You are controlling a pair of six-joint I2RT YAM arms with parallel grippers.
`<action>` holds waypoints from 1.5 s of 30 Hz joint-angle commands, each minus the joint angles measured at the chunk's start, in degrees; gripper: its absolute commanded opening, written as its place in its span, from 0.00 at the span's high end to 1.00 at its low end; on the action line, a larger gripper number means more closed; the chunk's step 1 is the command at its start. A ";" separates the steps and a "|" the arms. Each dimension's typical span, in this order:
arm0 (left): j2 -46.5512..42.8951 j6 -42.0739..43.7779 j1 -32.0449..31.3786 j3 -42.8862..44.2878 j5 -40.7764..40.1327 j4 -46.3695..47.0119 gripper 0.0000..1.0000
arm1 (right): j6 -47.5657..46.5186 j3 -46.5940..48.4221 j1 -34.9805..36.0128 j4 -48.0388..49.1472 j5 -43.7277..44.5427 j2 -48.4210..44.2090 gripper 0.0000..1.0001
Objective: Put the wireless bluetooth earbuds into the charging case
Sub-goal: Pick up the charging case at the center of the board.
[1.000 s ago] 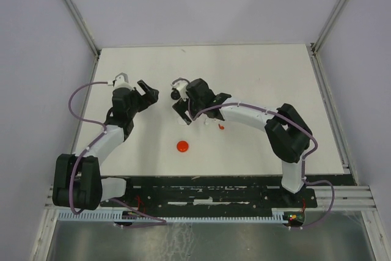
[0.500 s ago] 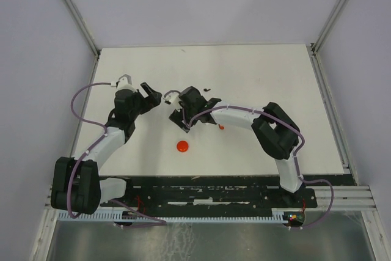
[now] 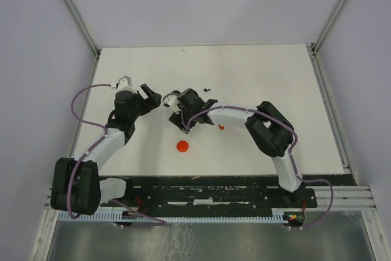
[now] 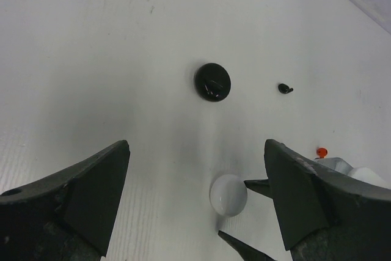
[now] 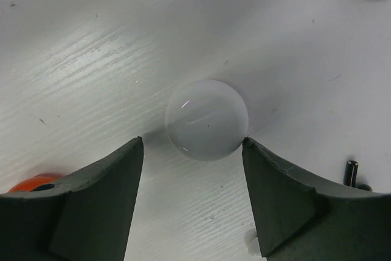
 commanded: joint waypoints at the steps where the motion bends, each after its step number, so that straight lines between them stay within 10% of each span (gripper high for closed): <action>1: -1.79 -0.63 -0.17 -0.62 -0.55 1.86 0.04 | -0.23 2.92 -0.14 3.01 -0.57 1.11 0.27; 24: -1.71 -3.99 -0.18 -3.39 6.55 7.40 0.06 | 8.33 -6.77 -4.86 16.66 -2.27 -7.08 0.69; 45: 4.86 -18.19 -7.07 -1.25 24.36 25.60 0.24 | 19.39 -13.98 -10.54 12.68 -10.64 -26.84 0.73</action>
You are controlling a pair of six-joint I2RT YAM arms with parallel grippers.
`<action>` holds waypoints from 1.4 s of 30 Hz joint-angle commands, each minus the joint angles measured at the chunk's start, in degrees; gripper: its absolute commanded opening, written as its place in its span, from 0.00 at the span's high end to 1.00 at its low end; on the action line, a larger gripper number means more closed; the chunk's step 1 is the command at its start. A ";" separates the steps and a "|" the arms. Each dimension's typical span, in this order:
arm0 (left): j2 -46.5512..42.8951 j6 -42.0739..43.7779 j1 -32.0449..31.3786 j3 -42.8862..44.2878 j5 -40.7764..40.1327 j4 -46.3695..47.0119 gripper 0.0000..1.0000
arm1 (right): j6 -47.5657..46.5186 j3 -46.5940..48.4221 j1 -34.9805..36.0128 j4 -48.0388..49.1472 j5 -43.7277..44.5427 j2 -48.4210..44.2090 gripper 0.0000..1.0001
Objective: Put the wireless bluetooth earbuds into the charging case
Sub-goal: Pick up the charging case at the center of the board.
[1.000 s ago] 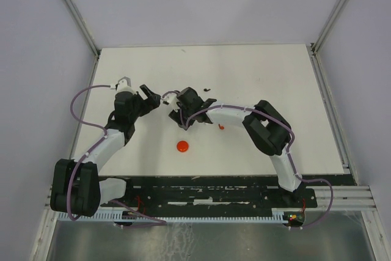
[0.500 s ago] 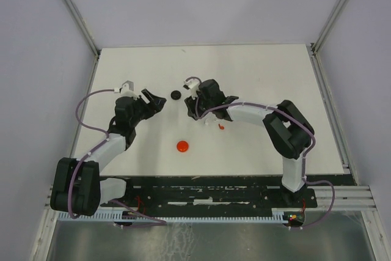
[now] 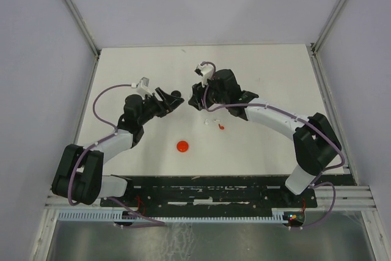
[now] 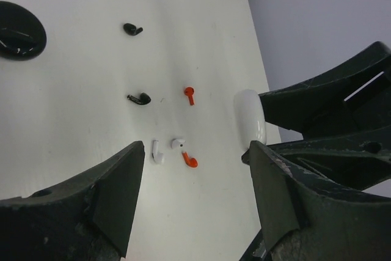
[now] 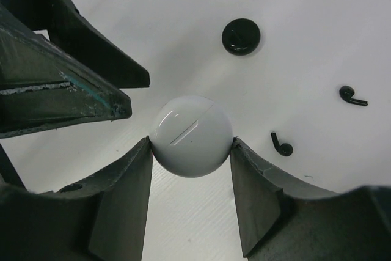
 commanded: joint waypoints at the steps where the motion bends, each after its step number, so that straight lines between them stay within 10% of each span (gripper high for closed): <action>1: -1.14 -3.67 -0.07 3.62 3.33 5.02 0.24 | 1.42 0.49 0.13 -2.75 -3.00 -3.17 0.73; 42: 2.23 -6.54 -4.48 2.15 8.31 3.13 0.23 | 4.24 -4.52 0.55 0.99 -6.14 -4.39 0.76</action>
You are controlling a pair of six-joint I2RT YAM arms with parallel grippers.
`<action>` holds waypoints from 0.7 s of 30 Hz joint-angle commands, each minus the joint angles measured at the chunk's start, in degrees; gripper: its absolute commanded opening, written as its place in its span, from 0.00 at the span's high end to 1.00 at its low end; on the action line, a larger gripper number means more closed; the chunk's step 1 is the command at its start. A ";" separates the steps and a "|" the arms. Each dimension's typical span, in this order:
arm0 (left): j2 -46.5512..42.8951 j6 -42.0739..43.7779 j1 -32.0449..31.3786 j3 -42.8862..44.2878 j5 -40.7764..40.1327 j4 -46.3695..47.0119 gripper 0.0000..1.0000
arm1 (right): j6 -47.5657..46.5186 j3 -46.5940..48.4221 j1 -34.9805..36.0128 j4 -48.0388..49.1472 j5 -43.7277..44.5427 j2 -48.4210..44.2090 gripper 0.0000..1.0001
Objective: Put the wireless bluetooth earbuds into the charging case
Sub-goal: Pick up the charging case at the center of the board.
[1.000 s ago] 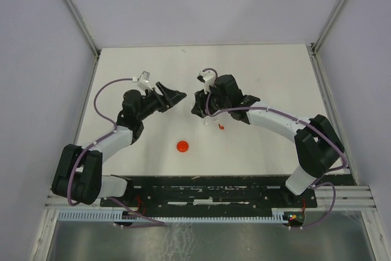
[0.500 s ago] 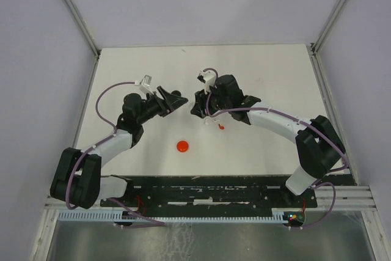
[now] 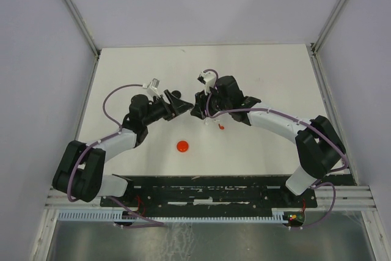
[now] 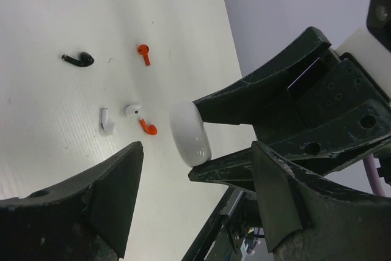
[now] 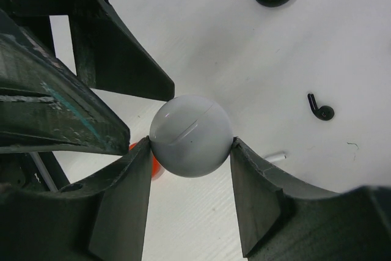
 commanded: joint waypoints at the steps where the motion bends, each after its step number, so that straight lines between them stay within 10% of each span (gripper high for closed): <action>1: 1.64 -1.37 -0.82 1.01 0.17 1.84 0.23 | 0.18 1.21 0.46 2.91 -0.71 -1.44 0.76; 21: 3.74 -2.28 -1.87 2.35 -0.60 2.33 0.40 | -1.89 2.66 1.54 0.85 -0.25 0.09 0.77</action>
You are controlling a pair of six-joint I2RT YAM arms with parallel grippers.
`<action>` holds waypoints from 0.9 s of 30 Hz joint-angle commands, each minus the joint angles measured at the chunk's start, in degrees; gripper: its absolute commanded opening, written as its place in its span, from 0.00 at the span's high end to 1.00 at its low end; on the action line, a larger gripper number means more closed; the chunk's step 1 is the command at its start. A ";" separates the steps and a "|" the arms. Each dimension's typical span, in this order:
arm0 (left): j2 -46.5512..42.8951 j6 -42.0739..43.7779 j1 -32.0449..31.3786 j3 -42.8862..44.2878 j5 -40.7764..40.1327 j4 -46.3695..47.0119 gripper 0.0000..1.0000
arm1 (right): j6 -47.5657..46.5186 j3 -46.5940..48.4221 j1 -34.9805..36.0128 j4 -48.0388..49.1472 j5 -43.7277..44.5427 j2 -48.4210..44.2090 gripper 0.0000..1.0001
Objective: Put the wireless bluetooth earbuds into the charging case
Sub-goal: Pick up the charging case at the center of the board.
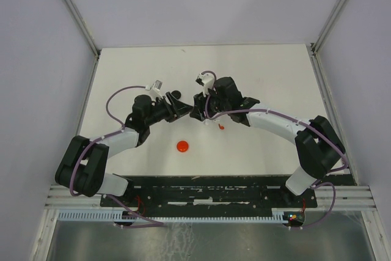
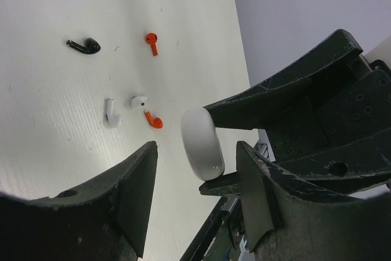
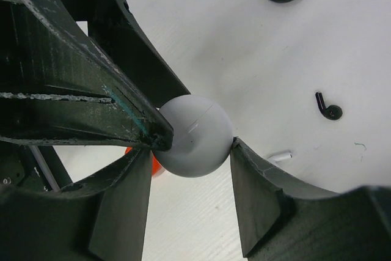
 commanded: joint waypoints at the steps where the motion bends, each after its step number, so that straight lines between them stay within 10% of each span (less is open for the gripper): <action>1: 0.21 -1.78 -0.73 2.21 -0.22 2.32 0.41 | -1.36 2.69 0.67 1.22 -0.14 0.03 0.77; 27: -1.01 -2.44 -1.23 1.86 -1.30 2.31 0.68 | -1.85 2.35 0.95 0.52 0.58 -0.15 0.77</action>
